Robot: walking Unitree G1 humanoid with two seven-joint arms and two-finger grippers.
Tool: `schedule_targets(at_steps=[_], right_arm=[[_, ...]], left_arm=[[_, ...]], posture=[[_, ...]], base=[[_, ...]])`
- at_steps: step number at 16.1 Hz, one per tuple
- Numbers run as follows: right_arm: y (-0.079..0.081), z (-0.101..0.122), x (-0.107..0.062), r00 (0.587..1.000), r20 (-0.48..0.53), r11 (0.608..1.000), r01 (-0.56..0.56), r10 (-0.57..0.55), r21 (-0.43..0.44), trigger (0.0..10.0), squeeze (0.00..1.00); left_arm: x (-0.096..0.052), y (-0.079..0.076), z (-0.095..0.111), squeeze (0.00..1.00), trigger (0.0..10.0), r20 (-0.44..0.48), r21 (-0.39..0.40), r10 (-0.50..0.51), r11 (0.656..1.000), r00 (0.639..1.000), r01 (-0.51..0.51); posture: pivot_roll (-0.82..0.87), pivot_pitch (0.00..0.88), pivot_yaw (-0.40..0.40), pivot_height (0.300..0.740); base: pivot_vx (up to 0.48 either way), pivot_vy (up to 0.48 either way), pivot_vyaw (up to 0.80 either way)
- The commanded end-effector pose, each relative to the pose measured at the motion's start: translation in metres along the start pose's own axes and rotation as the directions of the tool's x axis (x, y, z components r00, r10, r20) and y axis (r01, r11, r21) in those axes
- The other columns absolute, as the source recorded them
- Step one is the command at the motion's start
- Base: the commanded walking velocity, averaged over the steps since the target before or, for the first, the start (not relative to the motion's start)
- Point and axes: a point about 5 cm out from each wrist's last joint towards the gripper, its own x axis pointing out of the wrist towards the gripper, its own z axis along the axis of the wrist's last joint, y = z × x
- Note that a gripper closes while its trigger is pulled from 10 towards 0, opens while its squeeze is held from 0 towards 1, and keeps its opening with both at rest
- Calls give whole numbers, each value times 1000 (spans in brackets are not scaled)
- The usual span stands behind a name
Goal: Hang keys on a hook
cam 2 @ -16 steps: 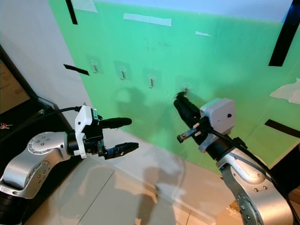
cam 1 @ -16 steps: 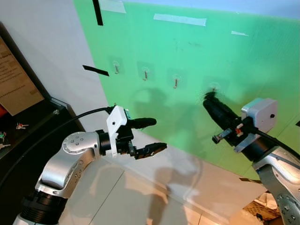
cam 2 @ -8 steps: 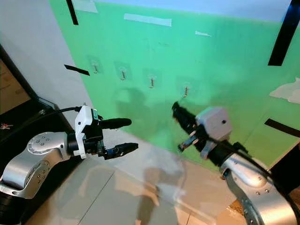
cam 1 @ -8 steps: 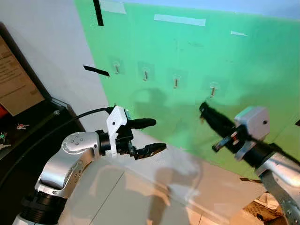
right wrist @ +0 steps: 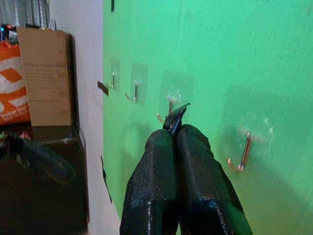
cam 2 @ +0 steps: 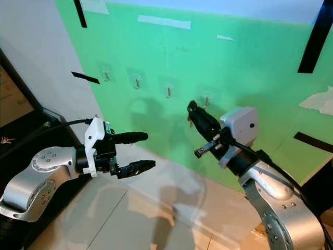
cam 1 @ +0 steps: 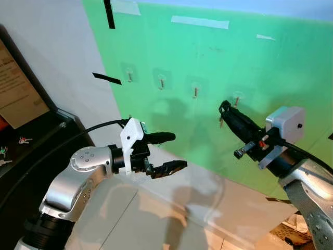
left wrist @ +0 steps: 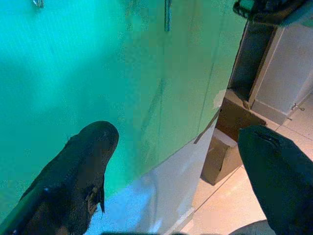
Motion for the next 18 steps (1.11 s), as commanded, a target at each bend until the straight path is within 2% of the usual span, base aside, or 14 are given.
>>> schedule_targets(at_steps=[1,6,13,18], right_arm=[[1,2,1,1000,3,1000,-4,3,12,10000,0],[0,-3,4,1000,-29,999,0,1,32,10000,0],[-19,-7,8,989,-59,990,134,-132,33,10000,0],[-31,-13,1,973,-90,973,218,-211,75,10000,0]], left_arm=[[-3,0,-2,0,10000,-18,7,10,1000,1000,-9],[-6,1,-6,0,10000,-21,-1,13,1000,1000,-13],[-4,0,-4,0,10000,-16,-2,9,1000,1000,-9],[-6,0,-4,0,10000,-18,-4,13,1000,1000,-13]], posture=[[-155,0,87,740],[-156,0,83,740],[-155,0,80,740],[-153,0,82,740]], base=[[0,0,0],[0,0,0],[0,0,0],[0,0,0]])
